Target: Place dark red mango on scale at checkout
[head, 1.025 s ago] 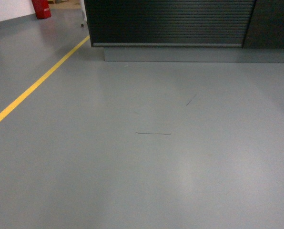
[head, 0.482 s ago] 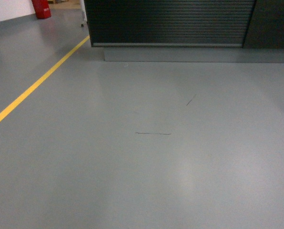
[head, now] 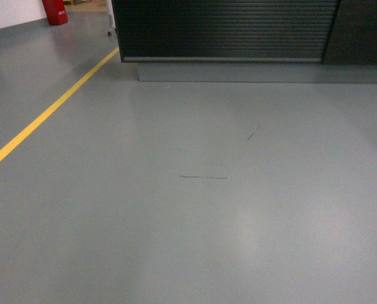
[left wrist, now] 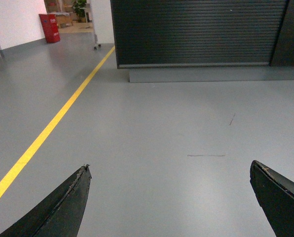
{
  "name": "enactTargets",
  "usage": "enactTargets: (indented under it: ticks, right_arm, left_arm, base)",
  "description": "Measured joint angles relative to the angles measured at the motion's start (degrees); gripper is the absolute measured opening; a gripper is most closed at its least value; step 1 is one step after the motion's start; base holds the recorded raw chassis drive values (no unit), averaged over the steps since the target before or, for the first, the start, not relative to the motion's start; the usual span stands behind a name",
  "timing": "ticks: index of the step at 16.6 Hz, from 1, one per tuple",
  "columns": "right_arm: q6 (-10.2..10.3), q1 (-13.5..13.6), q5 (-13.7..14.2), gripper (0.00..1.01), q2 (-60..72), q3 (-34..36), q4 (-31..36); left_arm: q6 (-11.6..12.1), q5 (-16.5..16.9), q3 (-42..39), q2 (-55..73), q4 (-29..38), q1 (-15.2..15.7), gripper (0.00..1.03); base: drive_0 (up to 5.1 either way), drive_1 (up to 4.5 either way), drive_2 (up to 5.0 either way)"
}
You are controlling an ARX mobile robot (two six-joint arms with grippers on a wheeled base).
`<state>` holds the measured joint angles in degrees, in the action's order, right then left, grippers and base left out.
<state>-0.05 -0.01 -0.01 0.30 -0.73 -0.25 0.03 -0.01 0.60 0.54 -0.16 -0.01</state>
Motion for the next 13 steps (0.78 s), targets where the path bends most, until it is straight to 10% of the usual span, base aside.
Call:
enactTargets:
  ticks: [5, 13]
  right_arm:
    - [0.0, 0.0, 0.02, 0.98, 0.0, 0.0, 0.02]
    - [0.0, 0.0, 0.02, 0.98, 0.0, 0.0, 0.07]
  left_arm:
    - [0.0, 0.0, 0.0, -0.02, 0.0, 0.0, 0.98]
    - [0.0, 0.0, 0.02, 0.0, 0.0, 0.0, 0.98]
  base:
    - [0.0, 0.0, 0.0]
    - [-0.1, 4.24, -4.4]
